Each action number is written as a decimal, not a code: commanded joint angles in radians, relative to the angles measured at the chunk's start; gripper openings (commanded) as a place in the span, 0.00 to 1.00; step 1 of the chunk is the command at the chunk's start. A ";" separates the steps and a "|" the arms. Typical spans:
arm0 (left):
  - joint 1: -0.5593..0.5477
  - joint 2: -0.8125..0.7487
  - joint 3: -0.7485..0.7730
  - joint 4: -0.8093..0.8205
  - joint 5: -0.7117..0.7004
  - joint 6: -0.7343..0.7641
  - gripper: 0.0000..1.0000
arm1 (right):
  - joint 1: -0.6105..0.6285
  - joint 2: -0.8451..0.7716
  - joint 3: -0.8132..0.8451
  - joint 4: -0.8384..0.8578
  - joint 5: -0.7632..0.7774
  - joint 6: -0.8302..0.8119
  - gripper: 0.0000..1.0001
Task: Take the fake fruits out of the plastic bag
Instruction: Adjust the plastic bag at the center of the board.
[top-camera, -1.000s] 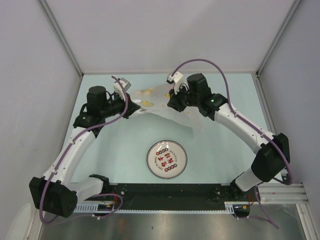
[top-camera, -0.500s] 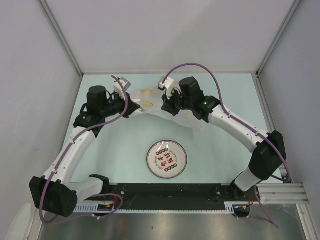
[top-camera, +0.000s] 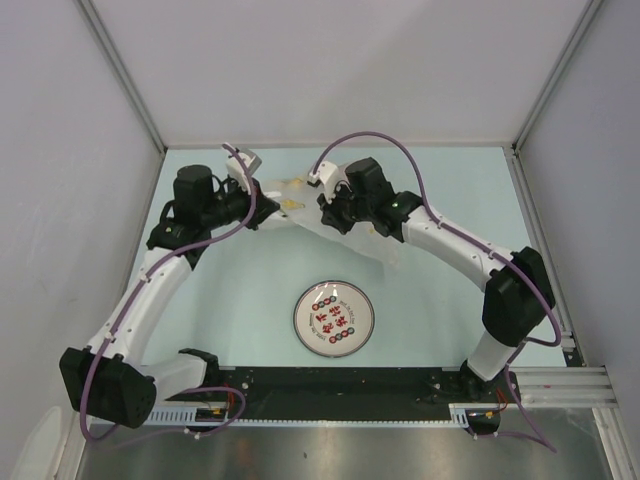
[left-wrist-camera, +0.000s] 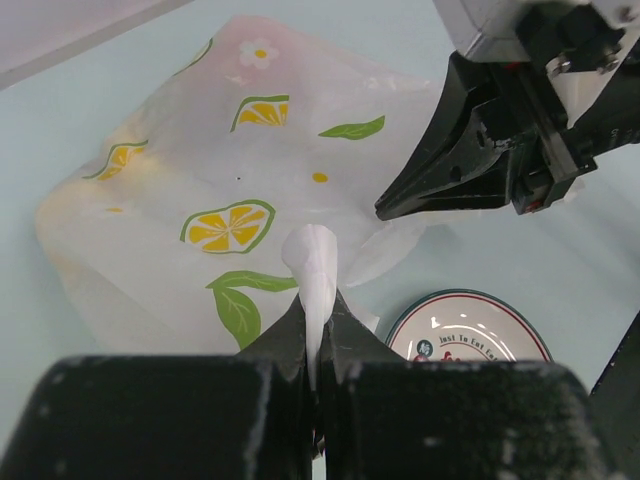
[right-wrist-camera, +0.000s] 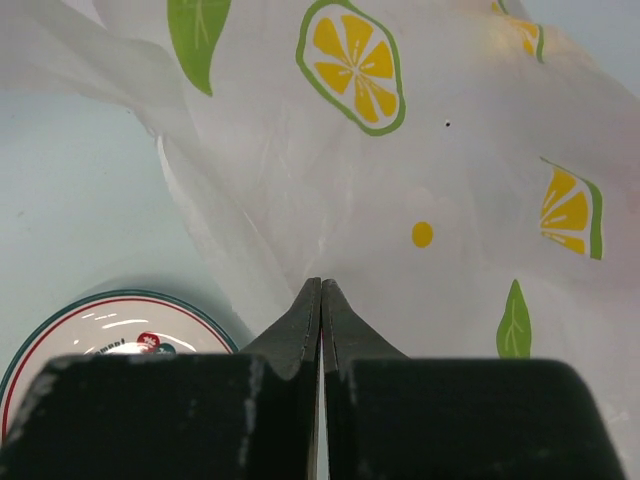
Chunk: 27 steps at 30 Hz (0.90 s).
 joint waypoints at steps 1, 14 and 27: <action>-0.005 0.006 0.044 0.029 -0.004 -0.019 0.00 | 0.007 -0.021 0.059 -0.002 -0.025 -0.028 0.00; -0.005 0.055 0.090 0.029 -0.012 -0.017 0.00 | 0.007 -0.072 0.063 -0.111 -0.072 -0.097 0.00; -0.005 0.070 0.144 0.033 -0.001 -0.053 0.00 | -0.028 -0.014 0.033 -0.042 0.118 -0.183 0.00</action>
